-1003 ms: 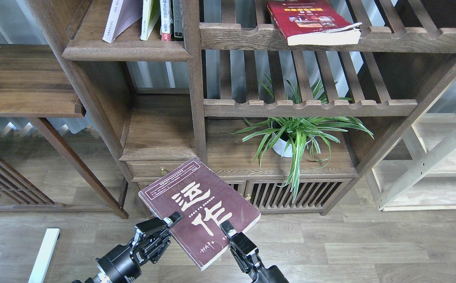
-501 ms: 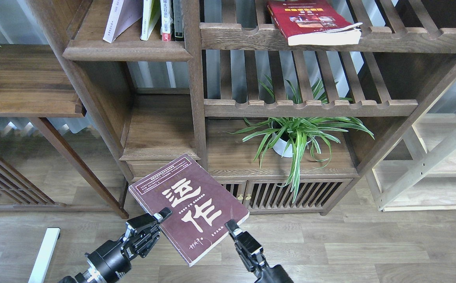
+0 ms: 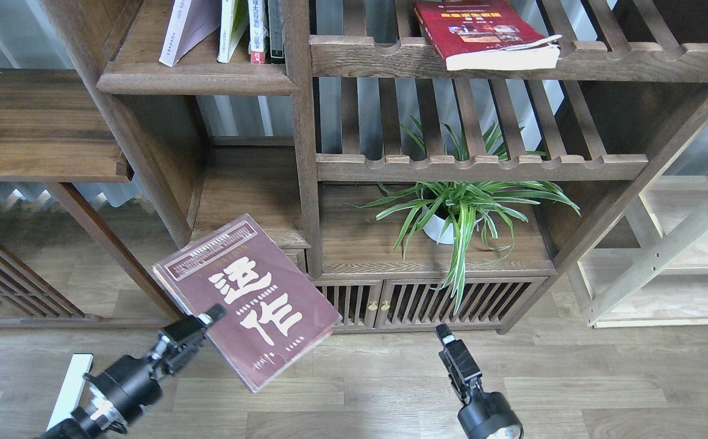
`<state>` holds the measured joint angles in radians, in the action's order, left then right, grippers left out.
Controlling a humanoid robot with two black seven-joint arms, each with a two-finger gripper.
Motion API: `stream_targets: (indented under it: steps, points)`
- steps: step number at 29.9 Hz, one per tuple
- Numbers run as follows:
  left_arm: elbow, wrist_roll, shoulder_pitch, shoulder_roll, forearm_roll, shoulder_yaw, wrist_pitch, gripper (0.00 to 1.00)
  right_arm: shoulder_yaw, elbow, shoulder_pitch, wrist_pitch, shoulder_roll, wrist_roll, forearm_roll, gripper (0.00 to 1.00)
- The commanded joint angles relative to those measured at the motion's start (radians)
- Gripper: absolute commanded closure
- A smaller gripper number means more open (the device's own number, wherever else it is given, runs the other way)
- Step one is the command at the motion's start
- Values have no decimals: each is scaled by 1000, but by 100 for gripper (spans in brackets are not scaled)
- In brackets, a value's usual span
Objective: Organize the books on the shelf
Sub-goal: 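Raise the dark red book with the left gripper toward the top shelf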
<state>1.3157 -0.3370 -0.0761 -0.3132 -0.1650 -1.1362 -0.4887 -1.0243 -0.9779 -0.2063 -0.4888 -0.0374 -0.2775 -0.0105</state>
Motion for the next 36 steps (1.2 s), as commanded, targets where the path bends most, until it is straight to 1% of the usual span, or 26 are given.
stream_targets:
  steps: [1,4,6,11,14,19,26,28,30,33,36]
  points:
    - [23,7,-20,6,140,-132,0,100,0,21,45,0,2,0,1,7]
    - [51,9,-39,19,249,-258,0,100,0,21,76,0,4,0,0,7]
    - [65,9,-45,23,292,-301,0,100,0,22,91,0,5,0,0,7]
    - [117,6,-68,23,372,-353,0,100,0,50,128,0,11,0,0,7]
    - [161,6,-103,25,436,-427,0,100,0,56,137,0,11,-2,0,7]
    - [172,6,-105,40,522,-517,0,100,1,76,148,0,14,-2,-2,7]
    - [195,-10,-96,34,527,-560,0,100,1,96,162,0,27,-2,-2,7]
    - [203,-28,-88,28,527,-580,0,100,1,102,162,0,27,-2,-2,6]
    - [212,-56,-73,19,527,-594,0,100,3,102,163,0,27,-2,-2,6]
    - [234,-79,-60,6,527,-613,0,100,1,102,163,0,27,-2,-2,6]
    - [258,-103,-51,-32,527,-637,0,100,1,102,163,0,27,-2,-2,5]
